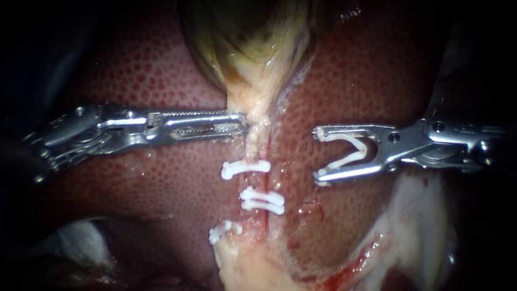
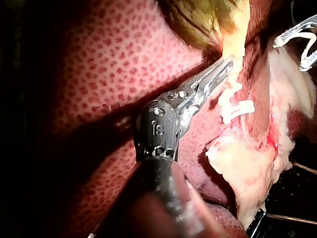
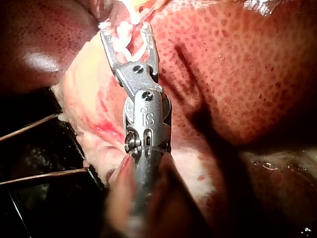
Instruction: Clipping third clip right tube
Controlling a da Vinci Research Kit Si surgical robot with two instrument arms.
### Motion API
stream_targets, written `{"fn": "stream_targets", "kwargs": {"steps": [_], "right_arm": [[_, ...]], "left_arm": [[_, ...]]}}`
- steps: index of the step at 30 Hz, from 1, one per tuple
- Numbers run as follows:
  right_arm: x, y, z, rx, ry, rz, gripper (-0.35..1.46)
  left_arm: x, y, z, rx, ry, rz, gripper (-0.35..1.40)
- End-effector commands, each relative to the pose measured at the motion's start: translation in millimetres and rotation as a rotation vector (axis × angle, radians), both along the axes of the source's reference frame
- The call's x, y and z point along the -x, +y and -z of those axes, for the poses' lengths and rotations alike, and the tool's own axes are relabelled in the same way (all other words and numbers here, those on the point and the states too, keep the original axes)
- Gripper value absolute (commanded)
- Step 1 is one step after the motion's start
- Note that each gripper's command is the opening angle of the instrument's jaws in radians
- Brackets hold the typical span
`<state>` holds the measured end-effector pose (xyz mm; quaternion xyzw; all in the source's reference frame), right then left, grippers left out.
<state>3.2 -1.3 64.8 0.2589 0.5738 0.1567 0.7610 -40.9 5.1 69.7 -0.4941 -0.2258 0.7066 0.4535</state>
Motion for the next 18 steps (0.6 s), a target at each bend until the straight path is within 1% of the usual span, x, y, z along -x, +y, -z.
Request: {"fn": "stream_targets", "kwargs": {"steps": [1, 4, 6, 10, 11, 13, 14, 16, 18], "right_arm": [[0.0, 0.0, 0.0, 0.0, 0.0, 0.0, 0.5], [0.0, 0.0, 0.0, 0.0, 0.0, 0.0, 0.5], [0.0, 0.1, -0.1, 0.0, 0.0, 0.0, 0.5], [0.0, 0.1, -0.1, 0.0, 0.0, 0.0, 0.5], [0.0, 0.1, -0.1, 0.0, 0.0, 0.0, 0.5], [0.0, 0.1, -0.1, 0.0, 0.0, 0.0, 0.5], [0.0, 0.1, -0.1, 0.0, 0.0, 0.0, 0.5], [0.0, 0.1, -0.1, 0.0, 0.0, 0.0, 0.5], [0.0, 0.1, -0.1, 0.0, 0.0, 0.0, 0.5]], "left_arm": [[0.0, 0.0, 0.0, 0.0, -0.001, -0.001, -0.35], [-0.4, 0.2, 0.3, -0.002, -0.002, -0.001, -0.35], [-1.0, 0.7, 0.7, -0.004, 0.0, 0.001, -0.35], [-3.4, 2.5, 2.5, -0.011, 0.013, 0.02, -0.35], [-4.3, 3.1, 3.2, -0.017, 0.015, 0.034, -0.35], [-5.6, 3.9, 4.2, -0.01, 0.009, 0.051, -0.35], [-6.5, 4.4, 4.9, 0.0, 0.012, 0.056, -0.35], [-7.7, 5.0, 6.0, 0.01, 0.009, 0.068, -0.35], [-8.6, 5.4, 6.8, 0.02, 0.01, 0.075, -0.35]]}}
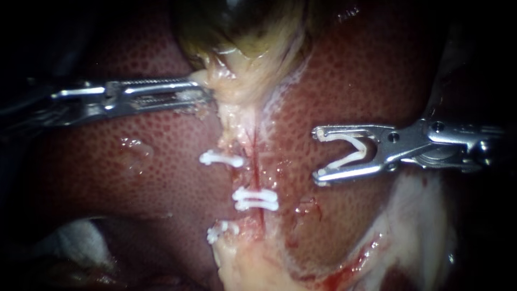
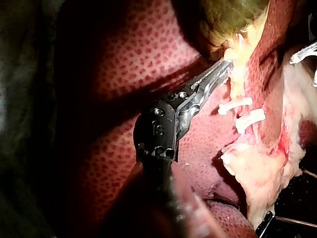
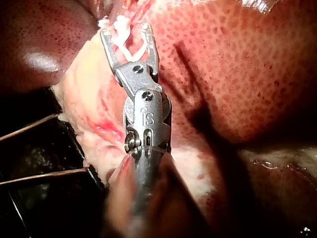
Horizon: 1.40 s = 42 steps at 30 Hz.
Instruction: Clipping third clip right tube
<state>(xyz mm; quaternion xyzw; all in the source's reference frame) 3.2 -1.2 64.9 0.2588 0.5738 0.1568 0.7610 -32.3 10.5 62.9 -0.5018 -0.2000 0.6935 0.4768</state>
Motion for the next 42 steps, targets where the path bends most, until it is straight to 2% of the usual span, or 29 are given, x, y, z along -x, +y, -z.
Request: {"fn": "stream_targets", "kwargs": {"steps": [1, 6, 16, 19, 26, 33, 42], "right_arm": [[0.0, 0.0, 0.0, 0.0, 0.0, 0.0, 0.5], [0.0, 0.0, 0.0, 0.0, 0.0, 0.0, 0.5], [-1.2, -0.1, -0.7, 0.001, 0.001, 0.001, 0.5], [-2.5, -0.7, -1.8, 0.004, 0.006, 0.007, 0.5], [-6.7, -2.3, -6.0, -0.026, -0.005, 0.025, 0.5], [-10.3, -3.1, -9.7, -0.058, -0.013, 0.035, 0.5], [-12.9, -4.4, -12.1, -0.109, -0.016, 0.052, 0.5]], "left_arm": [[-0.3, 0.1, 0.4, 0.006, -0.002, 0.007, -0.35], [-1.3, 0.3, 1.6, 0.021, -0.002, 0.012, -0.35], [-1.3, 0.2, 1.8, 0.021, -0.001, 0.014, -0.35], [-1.3, 0.2, 1.8, 0.021, -0.001, 0.014, -0.35], [-1.1, 0.1, 2.0, 0.021, 0.0, 0.015, -0.35], [-1.0, 0.0, 2.1, 0.021, 0.001, 0.016, -0.35], [-0.8, -0.1, 2.3, 0.021, 0.002, 0.018, -0.35]]}}
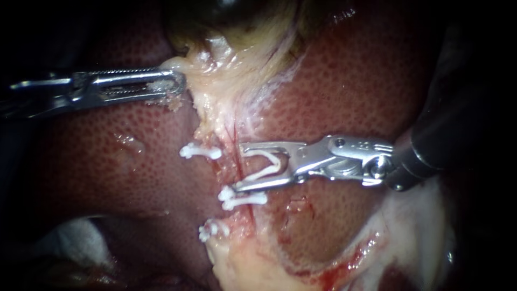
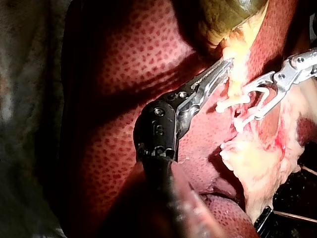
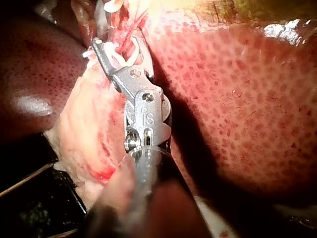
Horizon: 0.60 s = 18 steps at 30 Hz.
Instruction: Clipping third clip right tube
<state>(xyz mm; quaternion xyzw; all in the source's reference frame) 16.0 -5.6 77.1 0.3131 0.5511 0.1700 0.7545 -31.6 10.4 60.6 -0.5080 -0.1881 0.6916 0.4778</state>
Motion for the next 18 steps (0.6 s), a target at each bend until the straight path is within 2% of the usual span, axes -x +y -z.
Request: {"fn": "stream_targets", "kwargs": {"steps": [1, 3, 8, 11, 18], "right_arm": [[-0.2, -0.2, -0.1, -0.013, 0.003, 0.006, 0.5], [-0.6, -0.4, -0.2, -0.043, 0.004, 0.01, 0.5], [-0.9, -0.6, 0.0, -0.168, 0.08, 0.001, 0.49], [-0.9, -0.7, 0.1, -0.23, 0.115, 0.007, 0.48], [-1.0, -0.7, 0.7, -0.296, 0.157, 0.018, 0.46]], "left_arm": [[0.0, 0.0, 0.0, 0.0, 0.001, 0.001, -0.35], [0.1, 0.0, 0.0, 0.0, 0.001, 0.001, -0.35], [0.1, 0.0, -0.1, 0.0, 0.001, 0.001, -0.35], [0.1, 0.0, -0.1, 0.0, 0.001, 0.001, -0.35], [0.1, 0.0, -0.1, 0.0, 0.001, 0.001, -0.35]]}}
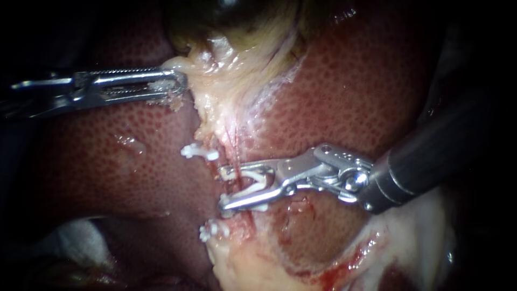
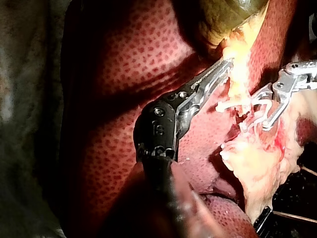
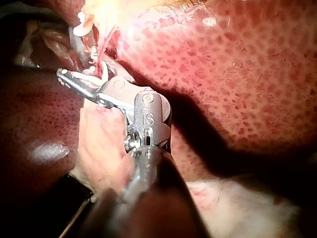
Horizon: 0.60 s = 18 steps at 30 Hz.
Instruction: Clipping third clip right tube
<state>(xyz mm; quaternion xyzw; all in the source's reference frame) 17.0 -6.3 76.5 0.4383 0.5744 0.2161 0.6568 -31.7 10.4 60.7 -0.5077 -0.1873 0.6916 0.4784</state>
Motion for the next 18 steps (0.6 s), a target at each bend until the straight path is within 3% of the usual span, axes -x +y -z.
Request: {"fn": "stream_targets", "kwargs": {"steps": [1, 5, 18], "right_arm": [[0.0, 0.1, 0.1, -0.008, 0.002, -0.006, 0.45], [0.0, 0.8, 0.5, -0.025, 0.022, -0.026, 0.45], [0.3, 2.9, 1.8, -0.041, 0.024, -0.06, 0.41]], "left_arm": [[0.0, 0.0, 0.0, 0.0, 0.0, 0.0, -0.35], [0.0, 0.0, 0.0, 0.0, 0.0, 0.0, -0.35], [0.1, 0.0, 0.0, 0.0, 0.0, 0.0, -0.35]]}}
